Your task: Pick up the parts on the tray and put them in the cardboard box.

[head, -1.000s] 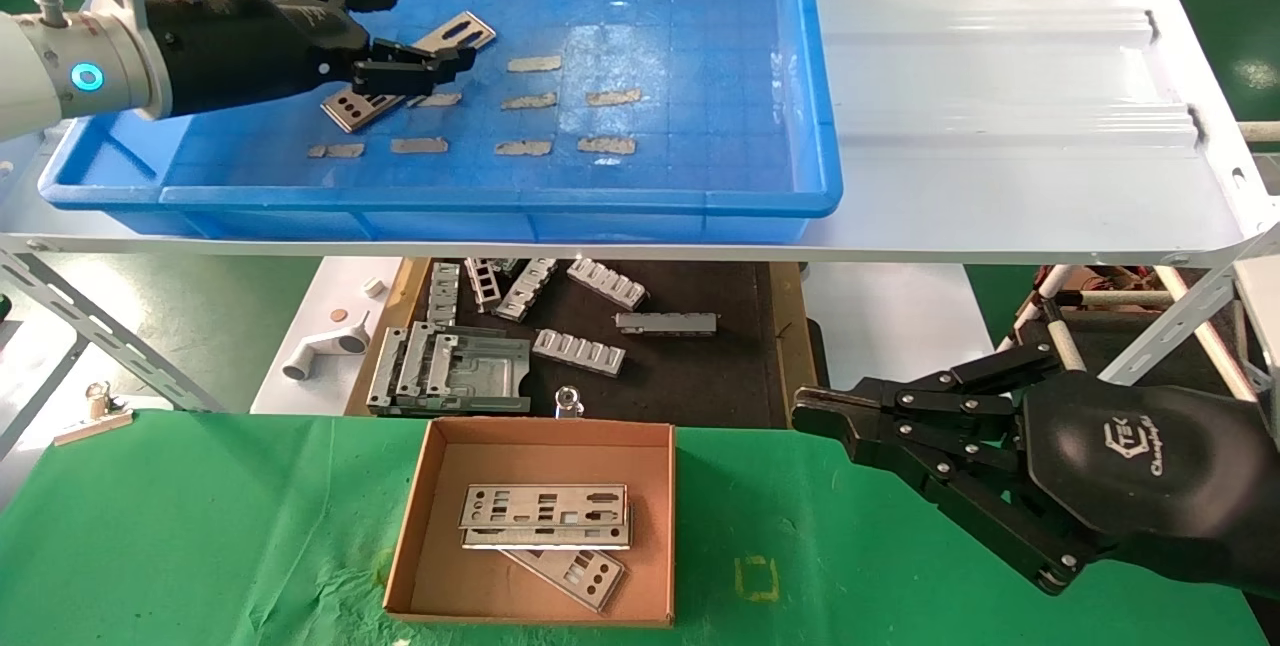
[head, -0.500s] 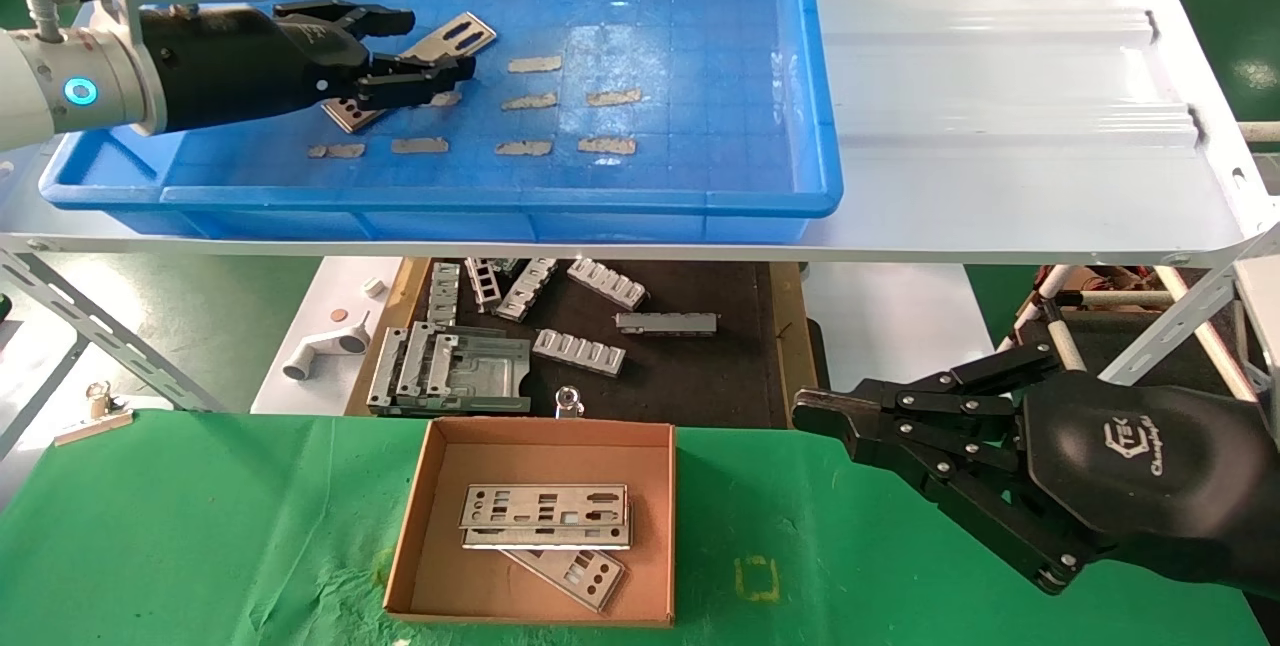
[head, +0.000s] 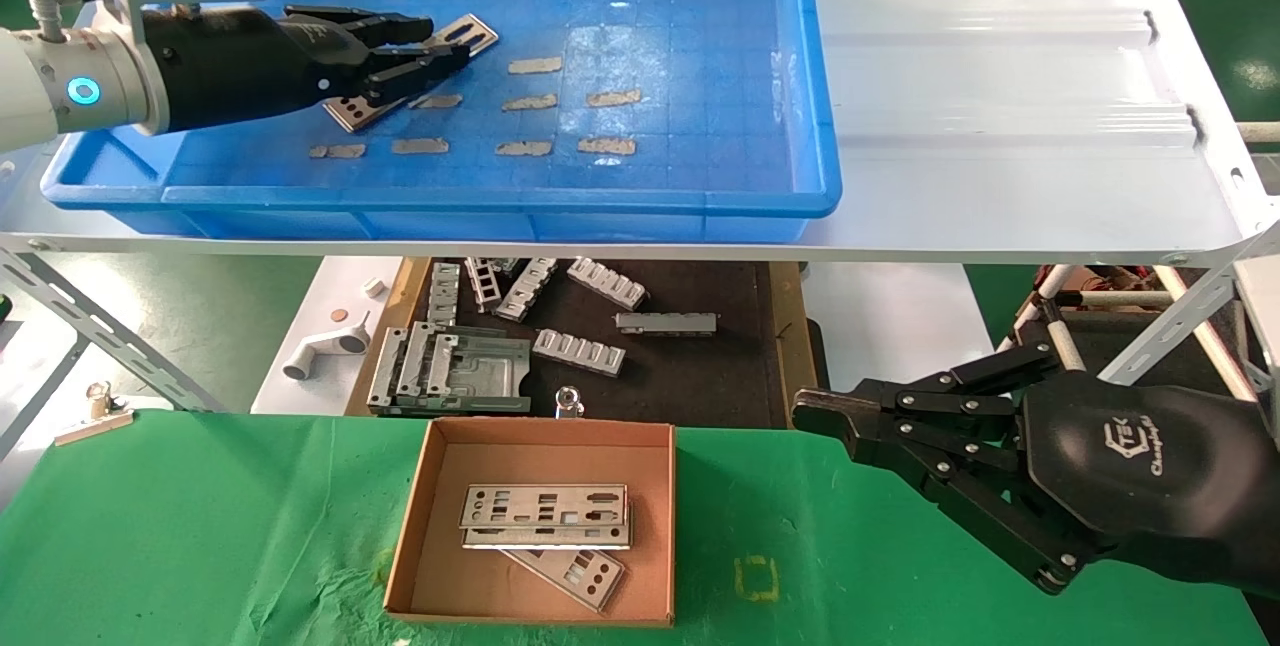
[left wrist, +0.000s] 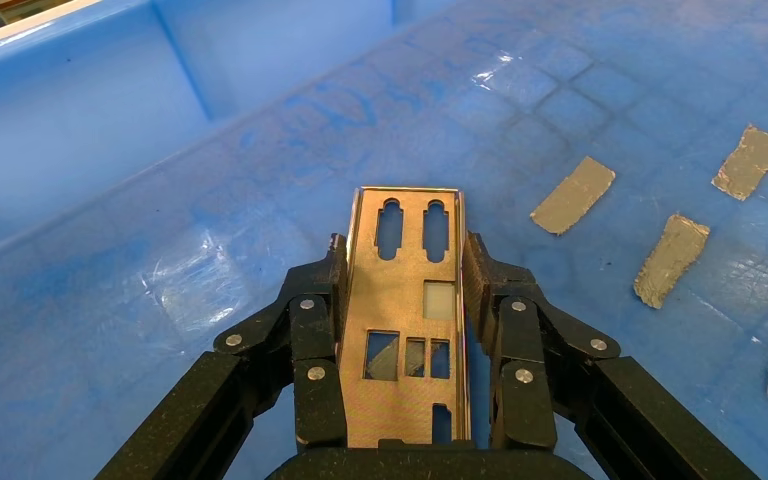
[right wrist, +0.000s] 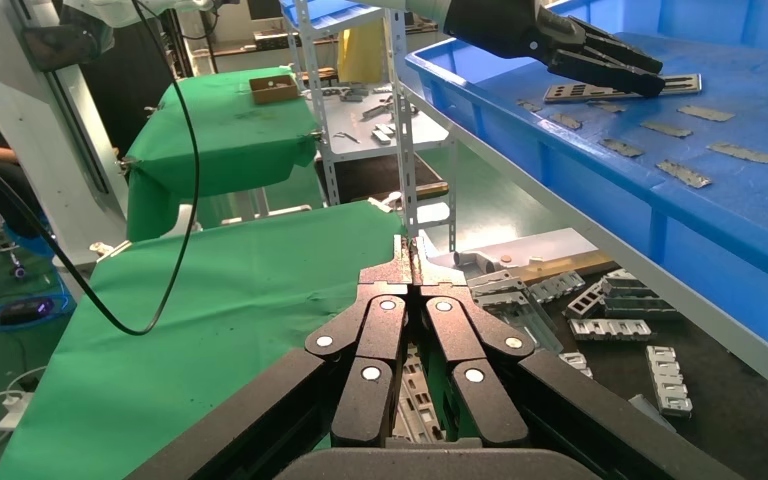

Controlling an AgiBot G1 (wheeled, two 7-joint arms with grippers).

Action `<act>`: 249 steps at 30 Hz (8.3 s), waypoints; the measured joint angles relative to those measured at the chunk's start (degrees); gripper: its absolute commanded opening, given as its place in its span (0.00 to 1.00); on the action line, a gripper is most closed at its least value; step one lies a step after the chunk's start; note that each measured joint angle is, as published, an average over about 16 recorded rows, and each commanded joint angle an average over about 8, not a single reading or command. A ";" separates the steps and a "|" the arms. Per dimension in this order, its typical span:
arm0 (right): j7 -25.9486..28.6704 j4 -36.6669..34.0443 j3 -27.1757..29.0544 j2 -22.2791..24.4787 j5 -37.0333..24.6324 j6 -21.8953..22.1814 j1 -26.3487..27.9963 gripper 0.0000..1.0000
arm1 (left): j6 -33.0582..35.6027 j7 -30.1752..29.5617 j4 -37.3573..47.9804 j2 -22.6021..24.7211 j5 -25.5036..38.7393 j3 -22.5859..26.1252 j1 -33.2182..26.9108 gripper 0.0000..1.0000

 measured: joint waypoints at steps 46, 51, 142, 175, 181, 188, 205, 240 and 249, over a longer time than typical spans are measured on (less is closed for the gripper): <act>0.00 0.00 0.00 0.00 0.00 0.00 0.00 0.00 | 29.62 -0.61 -51.90 -23.95 -25.78 15.94 13.03 0.00; 0.00 0.00 0.00 0.00 0.00 0.00 0.00 0.00 | 26.57 1.56 -54.92 -24.30 -24.28 21.10 17.31 0.00; 0.00 -0.02 0.01 0.01 0.01 0.01 -0.01 1.00 | 23.34 -10.73 -61.53 -22.57 -29.64 -4.10 44.37 1.00; -0.01 -0.03 0.01 0.01 0.02 0.03 -0.03 1.00 | 24.61 -19.32 -73.74 -28.20 -34.56 -14.47 50.86 1.00; -0.01 -0.03 0.01 0.01 0.02 0.03 -0.03 1.00 | 24.55 -19.19 -73.48 -28.07 -34.42 -14.25 50.71 1.00; -0.01 -0.03 0.01 0.01 0.02 0.03 -0.03 1.00 | 24.51 -19.11 -73.30 -28.00 -34.32 -14.10 50.61 1.00; -0.01 -0.03 0.01 0.01 0.02 0.03 -0.03 1.00 | 24.46 -19.04 -73.13 -27.92 -34.23 -13.95 50.53 1.00; -0.01 -0.03 0.01 0.01 0.02 0.03 -0.03 1.00 | 24.46 -19.00 -73.06 -27.89 -34.21 -13.88 50.48 1.00; -0.01 -0.03 0.01 0.01 0.02 0.03 -0.03 1.00 | 24.46 -19.00 -73.06 -27.89 -34.21 -13.88 50.48 1.00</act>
